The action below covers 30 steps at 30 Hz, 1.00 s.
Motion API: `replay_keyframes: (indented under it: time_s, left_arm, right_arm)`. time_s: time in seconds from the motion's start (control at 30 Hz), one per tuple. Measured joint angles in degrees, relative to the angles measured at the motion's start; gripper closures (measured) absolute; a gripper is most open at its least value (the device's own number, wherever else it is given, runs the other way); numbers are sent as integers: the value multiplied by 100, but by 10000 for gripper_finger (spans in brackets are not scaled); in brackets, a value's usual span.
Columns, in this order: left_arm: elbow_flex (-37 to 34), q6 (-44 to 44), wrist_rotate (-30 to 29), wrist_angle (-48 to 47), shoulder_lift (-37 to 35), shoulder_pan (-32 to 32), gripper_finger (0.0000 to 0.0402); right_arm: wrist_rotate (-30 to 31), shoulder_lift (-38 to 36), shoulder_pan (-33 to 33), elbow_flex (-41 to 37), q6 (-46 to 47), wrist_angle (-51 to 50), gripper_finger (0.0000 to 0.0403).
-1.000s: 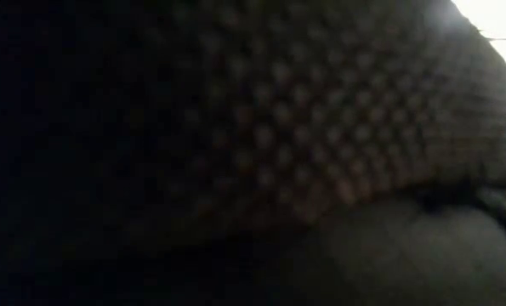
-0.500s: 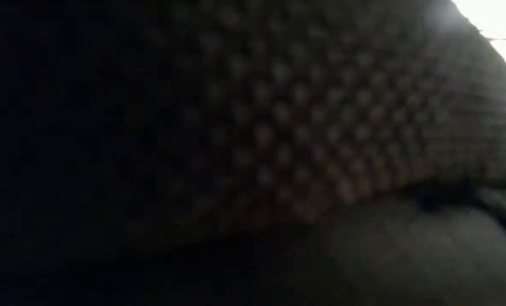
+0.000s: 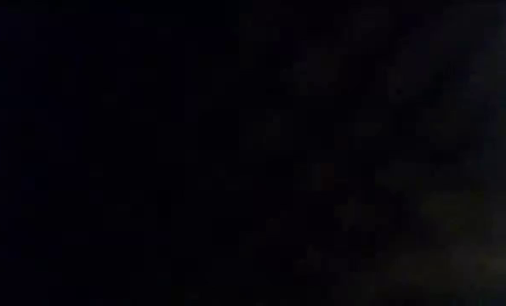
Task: Unpack backpack
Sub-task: Open the backpack
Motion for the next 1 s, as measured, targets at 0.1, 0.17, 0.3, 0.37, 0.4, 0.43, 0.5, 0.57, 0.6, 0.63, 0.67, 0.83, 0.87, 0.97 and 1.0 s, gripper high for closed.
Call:
replay_keyframes:
  time_s: [0.1,0.17,0.3,0.37,0.4,0.43,0.5,0.57,0.6,0.63,0.67,0.83,0.87,0.97,1.0]
  left_arm:
    - [-2,0,-22,0,0,0,402]
    - [-2,-30,-22,-1,0,0,402]
    - [-2,-105,-24,-4,0,-2,402]
    - [-4,-107,-28,-5,0,0,402]
    - [-4,-105,-28,0,0,0,402]
    - [-4,-105,-28,0,0,0,402]
    - [-4,-107,-35,0,0,0,402]
    - [-4,-107,-39,1,0,0,402]
    - [-4,-107,-39,2,0,0,402]
    - [-4,-107,-39,0,0,0,402]
    - [-4,-119,-39,0,0,0,402]
    - [-4,-208,-39,2,0,0,402]
    - [-4,-210,-39,2,0,0,402]
    - [-4,-268,-39,8,0,0,402]
    - [-4,-292,-39,7,0,0,402]
  right_arm:
    - [119,138,67,-65,-108,53,171]
    - [125,333,120,-71,-314,54,171]
    - [257,603,241,-75,-818,163,171]
    - [524,720,275,-73,-897,250,171]
    - [721,771,279,-73,-888,283,171]
    - [880,803,290,-73,-839,301,171]
    - [910,849,241,-73,-804,325,171]
    - [841,922,139,-69,-709,437,172]
    - [859,960,93,-65,-646,538,174]
    - [884,996,42,-62,-539,622,178]
    - [893,1038,-7,-64,-437,710,187]
    - [953,1148,-265,-75,285,1287,288]
    - [983,1150,-319,-77,387,1363,317]
    - [1210,1090,-447,-18,453,1335,386]
    - [1349,1057,-477,34,457,1217,389]
